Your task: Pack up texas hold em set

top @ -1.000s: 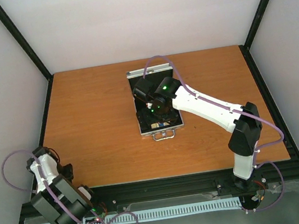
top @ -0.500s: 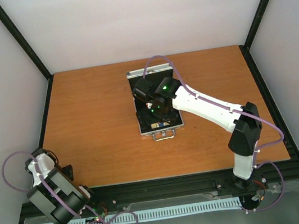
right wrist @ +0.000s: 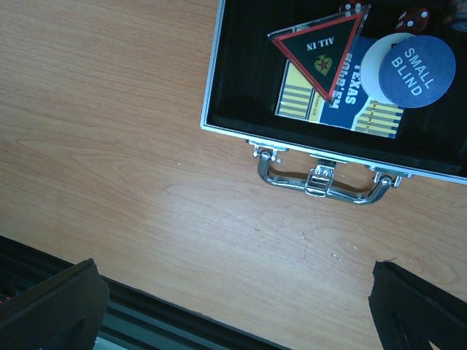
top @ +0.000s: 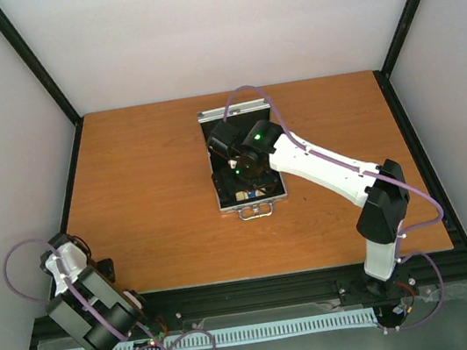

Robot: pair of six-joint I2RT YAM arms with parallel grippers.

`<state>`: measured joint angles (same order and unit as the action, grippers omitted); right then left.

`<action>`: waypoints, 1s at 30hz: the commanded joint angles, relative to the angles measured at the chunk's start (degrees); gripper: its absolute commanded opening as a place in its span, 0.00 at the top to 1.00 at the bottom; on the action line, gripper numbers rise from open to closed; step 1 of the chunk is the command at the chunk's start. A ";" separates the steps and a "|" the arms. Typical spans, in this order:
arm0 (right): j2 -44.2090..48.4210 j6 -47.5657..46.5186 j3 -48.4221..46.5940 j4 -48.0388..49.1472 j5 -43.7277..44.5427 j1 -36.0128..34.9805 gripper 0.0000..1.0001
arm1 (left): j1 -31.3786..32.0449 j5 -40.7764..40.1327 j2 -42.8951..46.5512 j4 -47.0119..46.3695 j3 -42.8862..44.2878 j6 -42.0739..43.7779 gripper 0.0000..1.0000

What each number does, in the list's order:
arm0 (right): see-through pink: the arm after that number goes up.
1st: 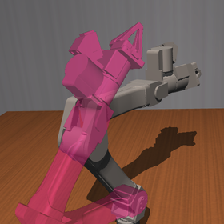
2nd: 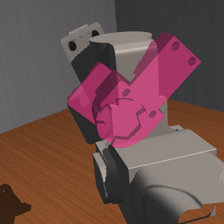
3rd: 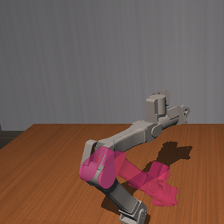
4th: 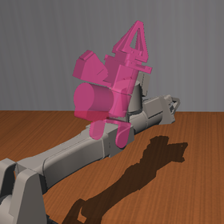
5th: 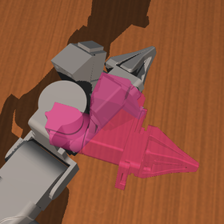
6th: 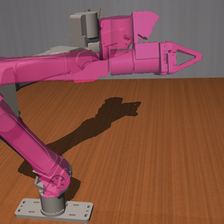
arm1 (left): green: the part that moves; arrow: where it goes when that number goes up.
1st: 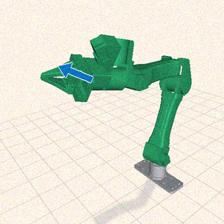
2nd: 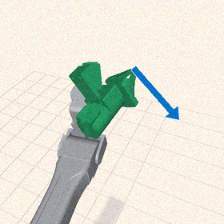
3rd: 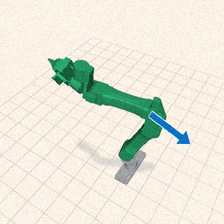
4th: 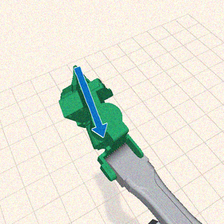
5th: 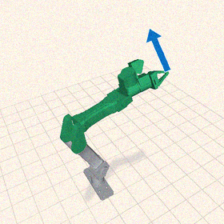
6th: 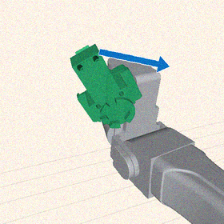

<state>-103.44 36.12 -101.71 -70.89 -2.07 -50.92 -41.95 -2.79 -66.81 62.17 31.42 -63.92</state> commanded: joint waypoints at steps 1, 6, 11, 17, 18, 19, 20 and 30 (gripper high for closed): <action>1.84 0.83 0.71 0.39 1.18 0.64 0.00 | -0.14 3.35 -1.66 -5.47 -2.50 2.89 0.22; 1.88 1.36 1.23 0.97 0.52 0.64 0.00 | 0.42 3.36 -0.90 -6.26 -0.85 4.73 0.24; 1.75 1.71 1.46 1.70 -0.42 0.64 0.00 | 0.49 2.79 -0.90 -5.42 2.98 6.09 0.24; 2.21 1.92 1.89 2.34 -0.60 0.64 0.00 | 0.53 4.63 3.18 -2.52 3.32 6.23 0.24; 2.25 1.91 1.99 2.46 -0.76 0.64 0.00 | 0.58 4.41 3.91 -2.75 3.60 6.48 0.24; 2.29 1.92 2.21 2.51 -0.83 0.64 0.00 | 0.56 3.85 4.19 -2.85 4.57 7.54 0.23; 2.40 1.89 2.29 2.51 -0.72 0.64 0.00 | 0.71 3.38 3.86 -3.05 6.04 9.51 0.22; 1.49 -0.57 3.00 4.30 4.47 0.64 0.00 | 7.43 3.59 -10.95 -7.64 22.82 25.41 0.13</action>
<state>-102.67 37.30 -98.72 -67.88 -1.45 -50.74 -38.98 0.32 -72.53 57.21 47.97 -46.15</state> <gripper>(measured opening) 0.999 0.851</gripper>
